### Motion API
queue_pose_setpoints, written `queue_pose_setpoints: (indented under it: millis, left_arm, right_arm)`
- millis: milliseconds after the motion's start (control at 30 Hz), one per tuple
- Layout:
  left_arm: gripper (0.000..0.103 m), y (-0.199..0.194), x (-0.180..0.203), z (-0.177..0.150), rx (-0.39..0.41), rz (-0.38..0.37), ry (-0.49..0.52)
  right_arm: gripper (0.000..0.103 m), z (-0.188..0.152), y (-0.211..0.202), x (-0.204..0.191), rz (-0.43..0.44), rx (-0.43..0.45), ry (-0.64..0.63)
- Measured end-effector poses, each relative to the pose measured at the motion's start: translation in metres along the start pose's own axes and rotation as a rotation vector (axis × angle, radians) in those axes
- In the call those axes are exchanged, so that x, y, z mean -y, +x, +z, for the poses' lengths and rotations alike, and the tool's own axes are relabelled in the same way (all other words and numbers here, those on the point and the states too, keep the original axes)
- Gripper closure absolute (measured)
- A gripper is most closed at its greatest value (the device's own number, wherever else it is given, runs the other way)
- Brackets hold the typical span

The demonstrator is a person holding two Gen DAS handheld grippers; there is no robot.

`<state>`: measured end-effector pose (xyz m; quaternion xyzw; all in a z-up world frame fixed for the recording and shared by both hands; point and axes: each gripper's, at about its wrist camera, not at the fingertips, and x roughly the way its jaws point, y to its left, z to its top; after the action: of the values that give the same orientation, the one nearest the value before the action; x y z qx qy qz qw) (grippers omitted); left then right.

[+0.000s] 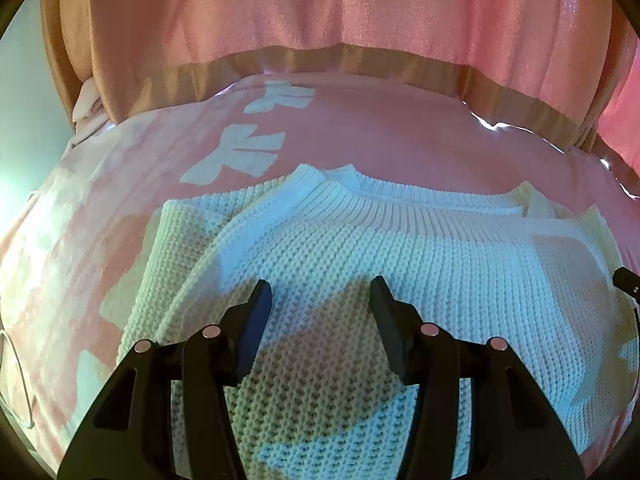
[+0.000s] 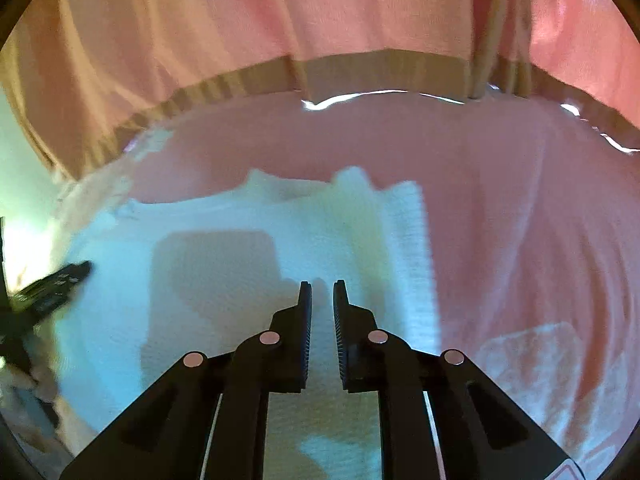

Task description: Fold small clothes

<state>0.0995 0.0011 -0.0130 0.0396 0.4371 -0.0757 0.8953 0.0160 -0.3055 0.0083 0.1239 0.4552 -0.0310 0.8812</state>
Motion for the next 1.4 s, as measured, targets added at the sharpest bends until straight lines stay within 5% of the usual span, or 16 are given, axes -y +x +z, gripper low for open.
queue_pose_setpoints:
  millis: [167, 333, 400, 567, 767, 933, 1033, 1100, 1200, 1400]
  left_arm:
    - [0.053, 0.0, 0.003, -0.001, 0.003, 0.017, 0.009]
    - [0.052, 0.002, 0.001, 0.0, 0.0, 0.013, 0.007]
    - [0.052, 0.002, 0.002, 0.0, -0.001, 0.017, 0.011]
    - [0.05, 0.003, 0.004, 0.0, 0.0, 0.031, 0.019]
    - [0.05, 0.003, 0.003, 0.001, -0.004, 0.027, 0.015]
    - [0.049, 0.004, 0.005, 0.0, -0.003, 0.035, 0.022]
    - [0.049, -0.001, 0.002, 0.0, -0.001, 0.019, 0.006]
    - [0.049, -0.011, -0.003, -0.002, 0.006, 0.003, -0.002]
    - [0.041, -0.033, -0.015, -0.016, 0.023, 0.011, -0.021]
    - [0.038, -0.053, -0.039, -0.055, -0.018, 0.017, -0.063]
  right_arm:
    - [0.09, 0.001, 0.023, -0.026, -0.021, -0.032, -0.105]
    - [0.086, 0.015, 0.025, 0.015, -0.094, -0.012, -0.016]
    - [0.085, 0.019, 0.016, 0.028, -0.056, 0.005, 0.047]
    - [0.087, 0.019, 0.034, 0.022, -0.136, -0.033, -0.04]
    - [0.083, 0.023, 0.017, 0.02, -0.077, 0.021, -0.007]
    - [0.084, 0.016, 0.029, 0.013, -0.145, -0.019, -0.064]
    - [0.082, 0.013, 0.006, 0.009, -0.085, 0.018, -0.041]
    - [0.075, 0.003, -0.012, 0.008, -0.067, 0.024, -0.034]
    - [0.048, -0.018, -0.037, 0.015, -0.121, 0.055, -0.038]
    - [0.047, -0.074, -0.039, 0.05, -0.086, -0.079, 0.14]
